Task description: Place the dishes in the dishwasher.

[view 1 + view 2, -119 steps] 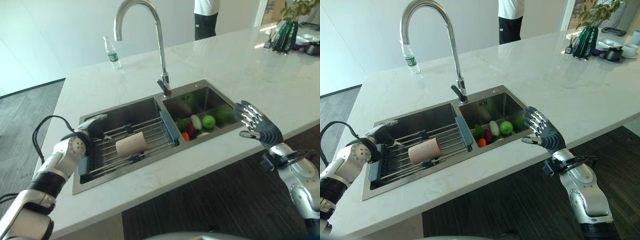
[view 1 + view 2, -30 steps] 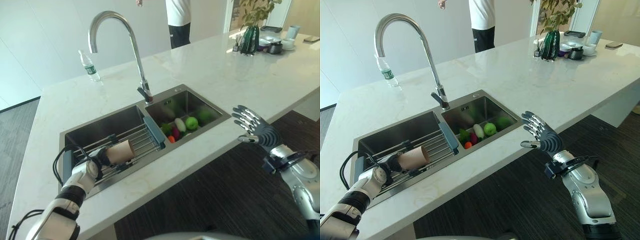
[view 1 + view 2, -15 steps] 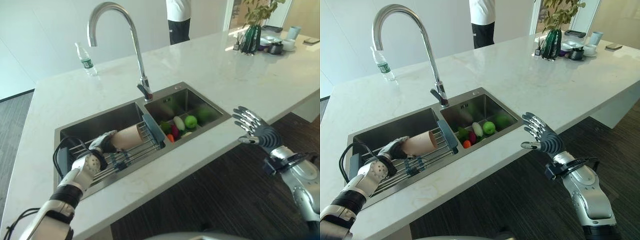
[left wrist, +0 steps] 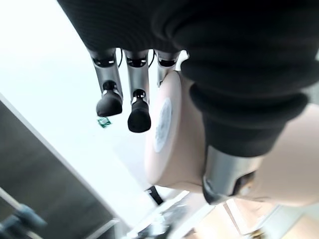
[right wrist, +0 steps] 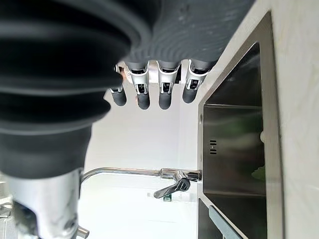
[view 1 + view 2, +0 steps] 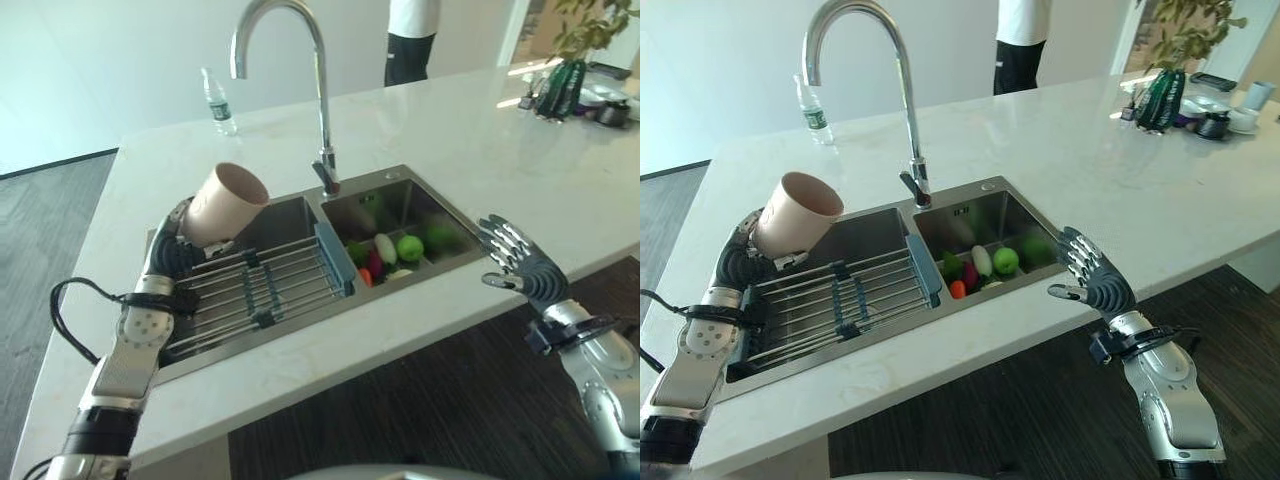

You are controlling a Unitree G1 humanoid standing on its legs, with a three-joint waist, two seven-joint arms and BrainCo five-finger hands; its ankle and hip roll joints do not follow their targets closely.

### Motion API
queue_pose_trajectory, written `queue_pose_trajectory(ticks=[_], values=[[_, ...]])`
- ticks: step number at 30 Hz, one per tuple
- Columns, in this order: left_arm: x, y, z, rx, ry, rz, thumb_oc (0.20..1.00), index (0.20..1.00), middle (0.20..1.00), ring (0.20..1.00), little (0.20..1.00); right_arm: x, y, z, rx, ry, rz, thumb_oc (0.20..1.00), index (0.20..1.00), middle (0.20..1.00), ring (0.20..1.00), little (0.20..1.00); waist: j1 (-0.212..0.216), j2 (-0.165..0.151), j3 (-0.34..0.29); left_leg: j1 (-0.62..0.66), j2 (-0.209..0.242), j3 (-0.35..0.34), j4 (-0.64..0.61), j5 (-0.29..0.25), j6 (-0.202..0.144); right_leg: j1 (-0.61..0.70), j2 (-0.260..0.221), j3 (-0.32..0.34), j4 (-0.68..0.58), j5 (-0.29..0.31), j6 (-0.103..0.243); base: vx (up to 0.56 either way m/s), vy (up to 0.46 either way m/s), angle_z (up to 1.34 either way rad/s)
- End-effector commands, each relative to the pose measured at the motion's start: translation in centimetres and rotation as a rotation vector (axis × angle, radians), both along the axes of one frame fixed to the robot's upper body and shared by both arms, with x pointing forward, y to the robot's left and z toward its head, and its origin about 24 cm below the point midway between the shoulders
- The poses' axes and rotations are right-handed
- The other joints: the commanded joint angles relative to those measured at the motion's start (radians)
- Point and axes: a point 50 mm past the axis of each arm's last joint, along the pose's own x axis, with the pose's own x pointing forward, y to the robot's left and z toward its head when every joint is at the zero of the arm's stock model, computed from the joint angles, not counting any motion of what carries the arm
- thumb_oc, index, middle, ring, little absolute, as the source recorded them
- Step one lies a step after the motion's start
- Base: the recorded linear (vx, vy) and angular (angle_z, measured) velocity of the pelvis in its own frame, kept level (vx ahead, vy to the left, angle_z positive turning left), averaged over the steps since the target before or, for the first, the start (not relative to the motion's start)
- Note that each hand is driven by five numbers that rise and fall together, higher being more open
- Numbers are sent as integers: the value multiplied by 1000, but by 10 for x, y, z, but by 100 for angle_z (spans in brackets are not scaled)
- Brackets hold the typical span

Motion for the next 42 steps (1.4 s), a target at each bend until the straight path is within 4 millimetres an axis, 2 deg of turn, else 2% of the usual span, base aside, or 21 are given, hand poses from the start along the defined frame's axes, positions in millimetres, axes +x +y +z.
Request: queue_pose_trajectory(ticks=[1,5,6,8,10,12,15,16,18,19,22,23,24,27,30,32,33,34,35,38,42], values=[[0,-8,38,-139,-212,-127,200,200,200,200,200,-5,4,46,-6,-272,-27,1000,1000,1000,1000,1000,17,-4,28,62,68,-15,3,-53,-36,35,0,-68,6,-81,5,-55,-210,27],[-15,-21,33,-287,-239,-217,200,200,200,200,200,-11,5,50,-1,-307,-37,1000,1000,1000,1000,1000,46,-2,45,37,94,-49,3,11,-61,37,25,-74,6,-92,-15,-83,-197,32],[-24,-32,33,-337,-267,-294,200,200,200,200,200,-15,6,53,-12,-331,-37,1000,1000,1000,1000,1000,61,1,60,-2,132,-71,3,87,-88,38,46,-80,6,-99,-28,-148,-174,35],[-27,-38,36,-359,-297,-354,200,200,200,200,200,-16,6,56,-27,-343,-36,1000,1000,1000,1000,1000,66,0,73,-28,150,-79,3,116,-94,37,56,-84,6,-100,-35,-259,-202,47],[-26,-46,43,-367,-345,-414,200,200,200,200,200,-10,3,65,-37,-373,-51,1000,1000,1000,1000,1000,68,-11,90,-23,106,-27,61,64,-66,21,43,-121,6,-94,-38,-431,-201,53],[-21,-50,54,-379,-381,-460,200,200,200,200,200,-7,-1,73,-32,-418,-63,1000,1000,1000,1000,1000,48,-29,92,-15,55,37,283,-32,-35,-11,25,-164,6,-73,-50,-453,-135,89],[-14,-58,65,-392,-410,-508,200,200,200,200,200,-7,-2,74,-33,-458,-97,1000,1000,1000,1000,1000,15,-21,86,43,10,1,436,-140,-30,-55,26,-185,6,-47,-49,-323,59,53],[-13,-60,65,-399,-416,-518,200,200,200,200,200,-7,-3,74,-38,-463,-106,1000,1000,1000,1000,1000,8,-25,87,50,-6,9,441,-135,-20,-69,19,-206,6,-24,-55,-362,195,62],[-11,-67,64,-401,-419,-545,200,200,200,200,200,-9,-8,73,-42,-471,-138,1000,1000,1000,1000,1000,-3,-12,82,96,-47,-18,407,-166,-18,-92,23,-232,6,2,-48,-352,275,73],[-11,-68,63,-409,-407,-569,200,200,200,200,200,-11,-10,73,-36,-474,-153,1000,1000,1000,1000,1000,-14,-1,76,146,-58,-26,319,-233,-8,-120,23,-226,6,23,-18,-304,340,107],[-12,-74,62,-394,-387,-620,200,200,200,200,200,-12,-11,72,-27,-477,-187,1000,1000,1000,1000,1000,-9,-14,80,184,-115,-45,148,-331,57,-172,-24,-238,6,104,54,-303,323,102],[-12,-74,62,-394,-387,-620,200,200,200,200,200,-12,-11,72,-27,-477,-187,1000,1000,1000,1000,1000,-9,-14,80,184,-115,-45,148,-331,57,-172,-24,-238,6,104,54,-395,396,53],[-12,-76,64,-378,-375,-639,200,200,200,200,200,-10,-6,69,-20,-476,-183,1000,1000,1000,1000,1000,-2,-17,96,183,-149,-71,62,-318,73,-208,-60,-237,7,136,87,-371,382,54],[-13,-74,64,-379,-365,-625,200,200,200,200,200,-9,3,66,-21,-461,-142,1000,1000,1000,1000,1000,20,-18,115,173,-180,-105,23,-297,88,-226,-83,-251,10,144,94,-426,386,36],[-14,-76,64,-383,-372,-618,200,200,200,200,200,-10,12,65,-13,-470,-111,1000,1000,1000,1000,1000,20,-23,136,147,-186,-162,3,-255,104,-239,-73,-169,66,163,70,-287,201,-4],[-11,-77,66,-407,-355,-661,200,200,200,200,200,-15,7,68,-7,-487,-135,1000,1000,1000,1000,1000,-2,-23,131,93,-174,-249,3,-211,132,-220,30,37,268,24,31,-229,129,55],[-10,-77,67,-409,-354,-665,200,200,200,200,200,-15,7,69,-10,-492,-136,1000,1000,1000,1000,1000,-5,-25,126,80,-176,-265,3,-197,133,-212,43,65,277,8,24,-127,-2,197],[-4,-89,70,-435,-355,-696,200,200,200,200,200,-17,7,71,-28,-501,-158,1000,1000,1000,1000,1000,-25,-26,103,37,-181,-346,3,-166,139,-138,118,222,264,-75,-13,-62,-70,247],[-2,-92,71,-443,-356,-700,200,200,200,200,200,-19,7,71,-28,-503,-159,1000,1000,1000,1000,1000,-30,-29,96,24,-185,-362,3,-154,138,-121,129,252,232,-76,-22,-10,-87,257],[-2,-93,69,-479,-350,-679,200,200,200,200,200,-20,11,70,-9,-496,-139,1000,1000,1000,1000,1000,-9,-36,82,19,-185,-390,3,-150,129,-45,136,238,133,-109,-36,67,-172,148],[-13,-83,64,-492,-359,-652,200,200,200,200,200,-13,22,75,-44,-505,-89,1000,1000,1000,1000,1000,75,-39,84,-7,-131,-383,3,-111,74,27,139,143,40,-120,-60,28,-221,32]])
